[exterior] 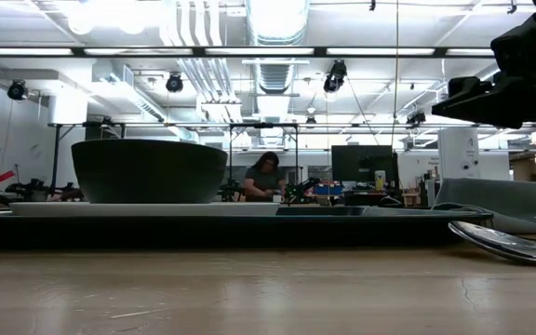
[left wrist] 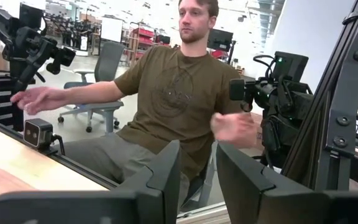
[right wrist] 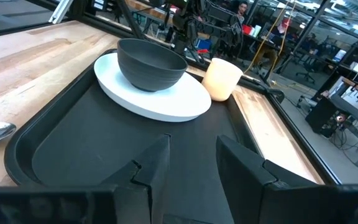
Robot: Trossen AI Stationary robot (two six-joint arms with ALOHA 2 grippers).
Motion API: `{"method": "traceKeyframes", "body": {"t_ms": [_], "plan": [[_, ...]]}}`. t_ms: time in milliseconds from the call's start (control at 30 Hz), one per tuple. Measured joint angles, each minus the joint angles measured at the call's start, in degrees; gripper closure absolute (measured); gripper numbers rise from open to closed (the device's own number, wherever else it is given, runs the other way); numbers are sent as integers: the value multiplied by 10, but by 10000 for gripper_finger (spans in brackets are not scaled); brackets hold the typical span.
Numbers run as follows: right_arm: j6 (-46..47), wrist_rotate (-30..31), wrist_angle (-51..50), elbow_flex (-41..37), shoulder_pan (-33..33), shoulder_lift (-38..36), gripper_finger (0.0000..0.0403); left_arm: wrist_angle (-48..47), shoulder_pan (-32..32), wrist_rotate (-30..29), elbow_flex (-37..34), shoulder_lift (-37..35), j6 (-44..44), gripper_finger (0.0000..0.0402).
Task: Set up tray
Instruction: Put the gray table napkin on the black tray to the right of the white plate
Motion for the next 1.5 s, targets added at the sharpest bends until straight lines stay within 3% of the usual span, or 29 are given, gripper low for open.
{"method": "traceKeyframes", "body": {"t_ms": [500, 1000, 1500], "plan": [[-30, 0, 29, 0, 0, 0, 284, 0, 0, 0, 0, 0, 0, 317], [176, -1, 259, 0, 0, -1, 284, 0, 0, 0, 0, 0, 0, 317], [290, -1, 275, 0, 0, 0, 284, 0, 0, 0, 0, 0, 0, 317]]}}
